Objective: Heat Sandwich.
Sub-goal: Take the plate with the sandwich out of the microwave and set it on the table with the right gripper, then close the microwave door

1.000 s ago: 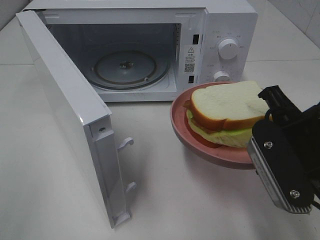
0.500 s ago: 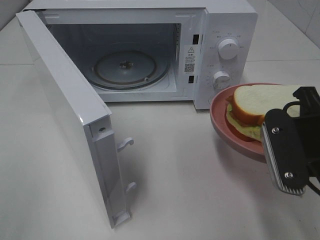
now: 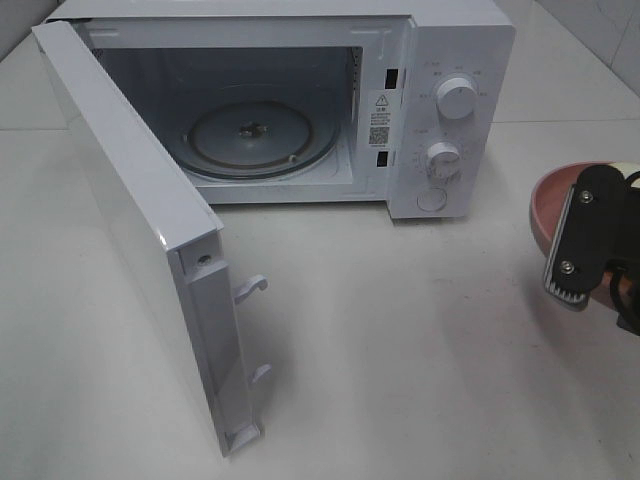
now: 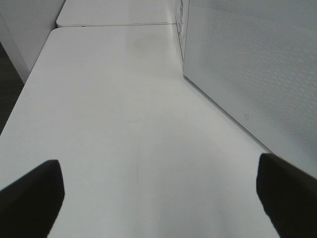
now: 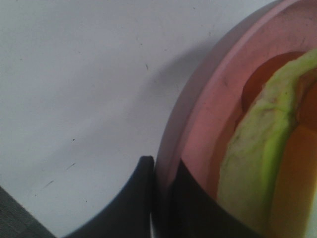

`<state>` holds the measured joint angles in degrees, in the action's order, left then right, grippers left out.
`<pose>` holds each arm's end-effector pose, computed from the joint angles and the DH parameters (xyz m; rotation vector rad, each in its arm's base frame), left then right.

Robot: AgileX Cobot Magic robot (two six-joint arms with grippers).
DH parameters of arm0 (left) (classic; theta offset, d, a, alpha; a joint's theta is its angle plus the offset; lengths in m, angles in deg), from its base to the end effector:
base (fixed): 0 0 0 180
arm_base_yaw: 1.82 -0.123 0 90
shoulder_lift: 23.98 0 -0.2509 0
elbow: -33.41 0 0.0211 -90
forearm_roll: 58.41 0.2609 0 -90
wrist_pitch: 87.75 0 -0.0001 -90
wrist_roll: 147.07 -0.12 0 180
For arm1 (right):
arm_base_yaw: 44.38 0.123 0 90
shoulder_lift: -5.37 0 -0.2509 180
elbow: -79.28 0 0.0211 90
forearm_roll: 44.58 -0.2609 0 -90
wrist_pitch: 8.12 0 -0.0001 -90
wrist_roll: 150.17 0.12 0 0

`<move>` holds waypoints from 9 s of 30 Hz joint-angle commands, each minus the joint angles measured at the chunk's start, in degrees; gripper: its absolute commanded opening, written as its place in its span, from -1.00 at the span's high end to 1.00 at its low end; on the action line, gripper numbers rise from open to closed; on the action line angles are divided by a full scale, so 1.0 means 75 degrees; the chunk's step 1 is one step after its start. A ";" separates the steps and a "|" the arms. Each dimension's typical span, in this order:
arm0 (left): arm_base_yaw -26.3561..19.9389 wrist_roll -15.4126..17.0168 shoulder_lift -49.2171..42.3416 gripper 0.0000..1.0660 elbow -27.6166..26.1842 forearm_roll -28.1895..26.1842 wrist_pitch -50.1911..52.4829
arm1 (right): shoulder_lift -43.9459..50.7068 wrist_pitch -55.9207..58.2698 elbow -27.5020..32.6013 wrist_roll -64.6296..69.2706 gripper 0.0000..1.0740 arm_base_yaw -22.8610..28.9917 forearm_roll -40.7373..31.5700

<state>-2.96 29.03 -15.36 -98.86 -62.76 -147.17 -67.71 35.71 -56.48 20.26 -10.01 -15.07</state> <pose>0.0654 -0.0065 0.2707 0.0510 2.0178 -0.0347 0.1982 0.0859 0.1580 -1.3938 2.3156 -0.4625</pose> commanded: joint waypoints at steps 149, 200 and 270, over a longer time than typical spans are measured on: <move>-0.0023 0.0031 -0.0206 -0.94 0.0023 -0.0015 0.0069 | 0.6990 0.3384 0.0000 0.2850 -0.42 -0.1780 -0.1734; -0.0023 0.0023 -0.0206 -0.94 0.0023 -0.0015 0.0069 | 0.8793 0.2086 0.0390 0.2238 -0.42 -0.3422 -0.2590; 0.0046 -0.1872 0.7914 0.99 -0.0413 -0.2193 0.6387 | 0.8793 0.2086 0.0390 0.2238 -0.42 -0.3422 -0.2590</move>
<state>-2.91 15.17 41.54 -101.55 -78.23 -102.99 -3.25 51.58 -53.67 37.33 -35.27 -34.49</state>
